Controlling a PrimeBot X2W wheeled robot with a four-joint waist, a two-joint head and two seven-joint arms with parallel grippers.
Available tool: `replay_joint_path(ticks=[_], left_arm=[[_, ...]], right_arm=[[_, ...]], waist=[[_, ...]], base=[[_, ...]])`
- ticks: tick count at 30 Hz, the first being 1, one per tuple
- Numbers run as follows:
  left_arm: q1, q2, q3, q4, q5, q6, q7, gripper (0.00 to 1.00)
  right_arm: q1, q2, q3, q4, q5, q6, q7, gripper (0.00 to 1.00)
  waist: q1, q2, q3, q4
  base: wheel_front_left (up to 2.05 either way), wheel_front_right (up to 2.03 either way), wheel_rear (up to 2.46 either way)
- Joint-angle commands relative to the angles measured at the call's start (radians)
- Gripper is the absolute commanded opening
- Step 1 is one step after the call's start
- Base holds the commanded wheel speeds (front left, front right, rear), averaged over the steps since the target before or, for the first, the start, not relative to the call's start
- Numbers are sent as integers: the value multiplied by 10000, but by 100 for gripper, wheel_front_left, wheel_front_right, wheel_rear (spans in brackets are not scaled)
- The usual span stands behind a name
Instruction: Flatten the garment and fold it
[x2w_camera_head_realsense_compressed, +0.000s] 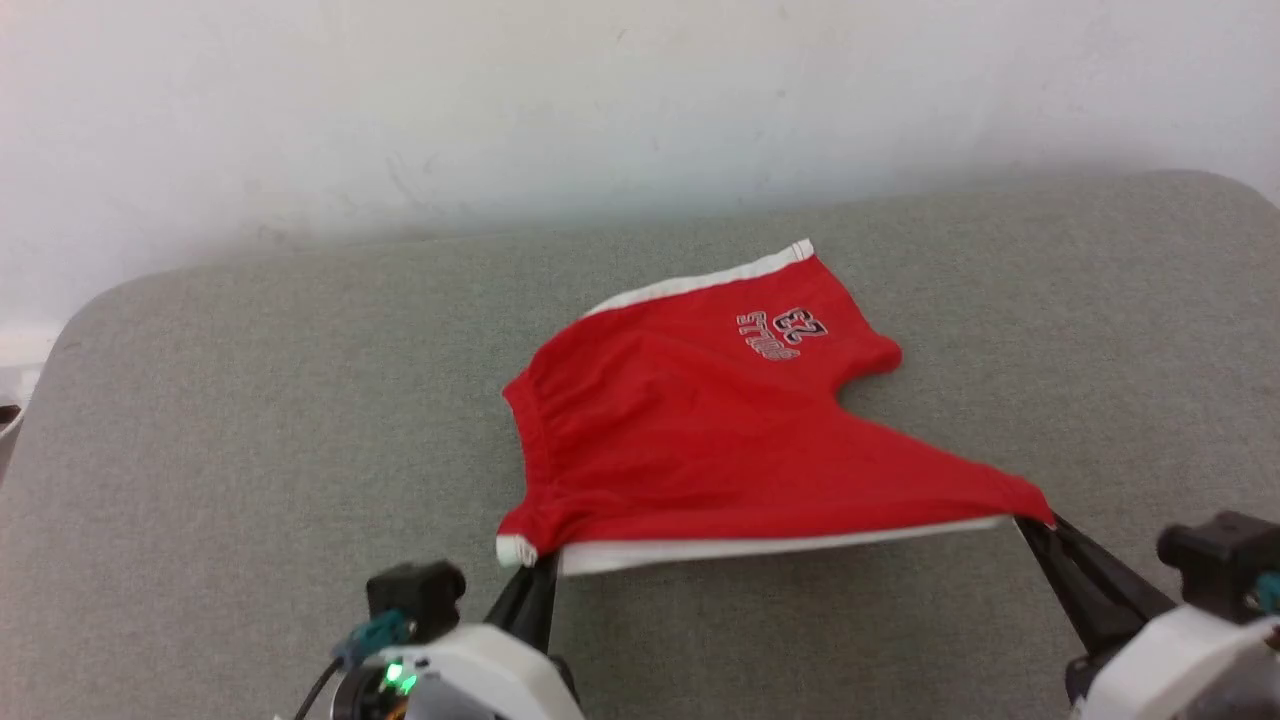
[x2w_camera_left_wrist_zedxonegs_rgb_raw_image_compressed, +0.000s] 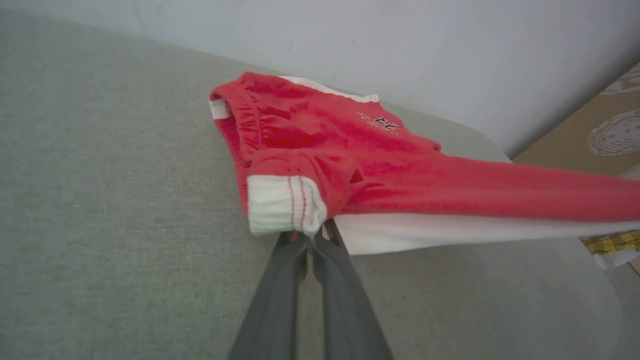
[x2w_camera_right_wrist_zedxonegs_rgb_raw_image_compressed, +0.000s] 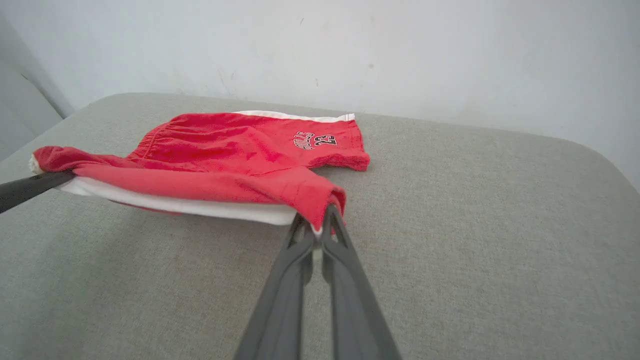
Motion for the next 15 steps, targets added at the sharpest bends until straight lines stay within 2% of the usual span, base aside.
replay_joint_path(ticks=[1, 2, 3, 7, 11, 15], left_arm=[[428, 167, 20, -606, -7, 268, 222, 0], [1080, 319, 9, -1723, -2, 649, 685, 0], [1080, 319, 9, -1723, -2, 649, 685, 0], [1905, 604, -47, -3424, 12, 1145, 1483, 0], [1846, 624, -113, -4147, -50, 1249, 1861, 0], [840, 339, -142, -3585, -349, 946, 1961, 0]], right_arm=[[329, 214, -275, -425, -140, -23, 263, 0], [809, 538, -717, -1147, -321, -23, 666, 0], [809, 538, -717, -1147, -321, -23, 666, 0], [1185, 920, -1221, -2096, -433, -23, 1227, 0], [713, 1001, -1456, -2220, -374, -23, 1530, 0], [-649, 731, -1382, -1074, -75, -23, 1607, 0]], waist=[[4, -1, 38, 24], [4, -1, 116, 72], [4, -1, 116, 72], [4, -1, 314, 186], [4, -1, 618, 377], [4, -1, 1042, 584]], base=[[0, 0, 0], [0, 0, 0], [0, 0, 0], [0, 0, 0], [0, 0, 0], [0, 0, 0]])
